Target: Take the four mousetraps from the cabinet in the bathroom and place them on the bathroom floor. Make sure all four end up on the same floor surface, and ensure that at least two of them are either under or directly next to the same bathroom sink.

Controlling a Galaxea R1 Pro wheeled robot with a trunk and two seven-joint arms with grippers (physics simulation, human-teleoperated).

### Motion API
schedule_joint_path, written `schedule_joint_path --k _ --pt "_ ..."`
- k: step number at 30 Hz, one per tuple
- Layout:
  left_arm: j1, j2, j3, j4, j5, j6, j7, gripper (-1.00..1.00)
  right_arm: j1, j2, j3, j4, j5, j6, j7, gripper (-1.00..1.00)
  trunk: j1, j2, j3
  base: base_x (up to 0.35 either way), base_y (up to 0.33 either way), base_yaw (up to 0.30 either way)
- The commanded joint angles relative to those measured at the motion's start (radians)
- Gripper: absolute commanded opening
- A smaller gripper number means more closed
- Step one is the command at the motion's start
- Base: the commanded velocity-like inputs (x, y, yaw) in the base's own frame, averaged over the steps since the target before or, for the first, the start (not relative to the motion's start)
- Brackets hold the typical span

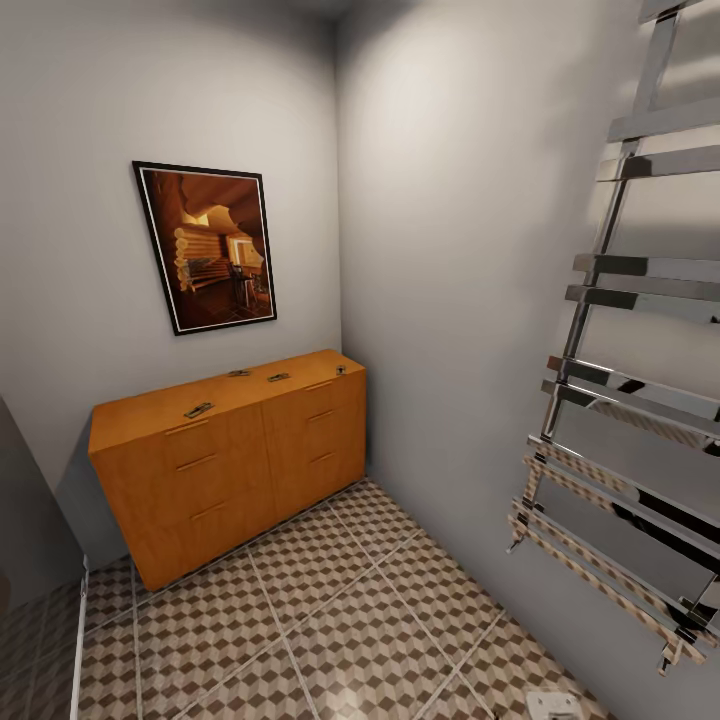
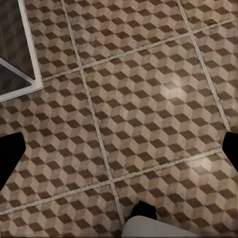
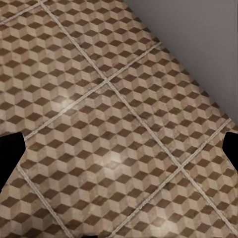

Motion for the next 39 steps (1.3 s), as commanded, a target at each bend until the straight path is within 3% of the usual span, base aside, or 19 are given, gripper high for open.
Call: schedule_joint_path --k 1,7,10,11,15,17,19,20,24,27,29,34,35,39 --pt "-0.004 -0.001 -0.001 -0.004 0.000 0.005 0.000 1.00 -0.007 0.001 0.001 -0.005 0.001 -0.001 -0.004 1.00 0.000 -0.001 0.000 0.000 0.000 0.000" --pt "-0.090 -0.006 -0.018 -0.060 -0.002 0.065 -0.009 1.00 -0.097 0.001 0.001 -0.044 0.003 0.011 -0.006 1.00 0.000 -0.001 0.000 0.000 0.000 0.000" --pt "-0.172 -0.011 -0.044 -0.125 -0.002 0.176 -0.010 1.00 -0.183 0.002 0.002 -0.075 0.001 0.067 -0.006 1.00 0.000 -0.001 0.000 0.000 0.000 0.000" --pt "-0.223 -0.016 -0.066 -0.187 -0.001 0.238 -0.011 1.00 -0.238 0.003 0.001 -0.110 -0.002 0.133 -0.005 1.00 0.000 -0.001 0.000 0.000 0.000 0.000" --pt "-0.297 -0.033 -0.097 -0.345 0.002 0.368 -0.011 1.00 -0.326 0.004 0.000 -0.229 -0.009 0.282 -0.005 1.00 0.000 -0.001 0.000 0.000 0.000 0.000" --pt "-0.350 -0.055 -0.108 -0.494 0.004 0.519 -0.013 1.00 -0.389 0.012 0.000 -0.363 -0.015 0.435 -0.005 1.00 0.000 -0.001 0.000 0.000 0.000 0.000" --pt "-0.378 -0.068 -0.112 -0.562 0.005 0.597 -0.016 1.00 -0.420 0.018 0.000 -0.426 -0.020 0.518 -0.005 1.00 0.000 -0.001 0.000 0.000 0.000 0.000" --pt "-0.405 -0.082 -0.118 -0.620 0.006 0.670 -0.023 1.00 -0.453 0.024 0.000 -0.475 -0.027 0.593 -0.005 1.00 0.000 -0.001 0.000 0.000 0.000 0.000" --pt "-0.468 -0.119 -0.159 -0.700 0.004 0.819 -0.043 1.00 -0.530 0.040 0.000 -0.536 -0.049 0.722 -0.005 1.00 0.000 -0.001 0.000 0.000 0.000 0.000" --pt "-0.498 -0.135 -0.199 -0.711 0.000 0.879 -0.047 1.00 -0.561 0.047 0.000 -0.549 -0.058 0.757 -0.005 1.00 0.000 -0.001 0.000 0.000 0.000 0.000" --pt "-0.527 -0.145 -0.244 -0.684 -0.003 0.918 -0.048 1.00 -0.580 0.055 0.002 -0.555 -0.065 0.780 -0.006 1.00 0.000 -0.001 0.000 0.000 0.000 0.000" --pt "-0.566 -0.153 -0.271 -0.567 -0.005 0.933 -0.047 1.00 -0.597 0.089 0.012 -0.529 -0.064 0.810 -0.011 1.00 0.000 -0.001 0.000 0.000 0.000 0.000" --pt "-0.577 -0.158 -0.277 -0.508 -0.007 0.922 -0.044 1.00 -0.603 0.115 0.042 -0.498 -0.062 0.842 -0.013 1.00 0.000 -0.001 0.000 0.030 0.000 0.000" --pt "-0.582 -0.161 -0.275 -0.478 -0.007 0.902 -0.032 1.00 -0.605 0.128 0.114 -0.477 -0.060 0.864 -0.011 1.00 0.000 -0.001 0.000 0.171 0.000 0.000"
